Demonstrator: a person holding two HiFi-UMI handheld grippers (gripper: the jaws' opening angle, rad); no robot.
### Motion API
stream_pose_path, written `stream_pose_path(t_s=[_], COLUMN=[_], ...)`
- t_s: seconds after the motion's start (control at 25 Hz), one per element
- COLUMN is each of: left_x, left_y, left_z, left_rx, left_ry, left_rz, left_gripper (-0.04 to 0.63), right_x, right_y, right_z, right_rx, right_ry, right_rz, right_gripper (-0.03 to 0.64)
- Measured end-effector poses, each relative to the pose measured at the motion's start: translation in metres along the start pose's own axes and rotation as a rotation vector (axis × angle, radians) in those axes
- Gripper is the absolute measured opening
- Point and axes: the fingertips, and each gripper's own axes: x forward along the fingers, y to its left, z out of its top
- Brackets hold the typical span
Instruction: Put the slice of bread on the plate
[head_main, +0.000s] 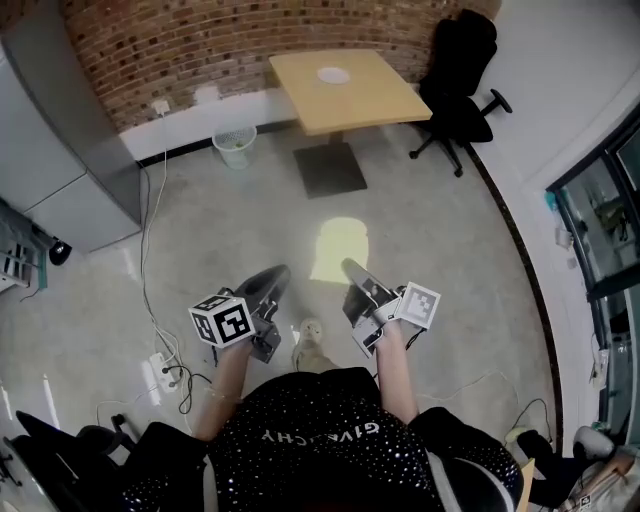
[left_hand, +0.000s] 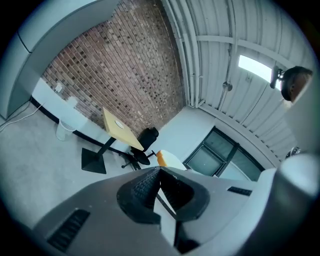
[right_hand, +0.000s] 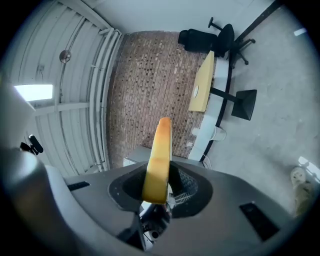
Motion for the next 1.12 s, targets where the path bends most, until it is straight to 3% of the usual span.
stream_pose_path(t_s=[0.2,0.52,0.76,1.12], left_x=[0.049,0.107,0.158,0.206], left_y=[0.016,0.033,0.056,0.072], left_z=[0.038,0.063,0.095,0.149], left_rx=[0.034,0.008,0.036,0.082], left_ry=[-0.011,-0.026,-0.058,-0.103], left_rz=[0.007,0.003,0.012,0.050], left_gripper=[0.012,0.012,0.012,0.012], right_x=[0.034,0.057,0.094,0.150], right_y=[-0.007,-0.024,-0.050,-0.030], right_z=[0.058,0.115,0.162,0.203], right_rx=[-0.042,-0.049,-0.168,-0.146], right_ry=[-0.006,0.002,0.032,0.016], right_rz=[0.010,-0.022,-0.130,-0.061], right_gripper=[0.095,0.095,0.095,0.095])
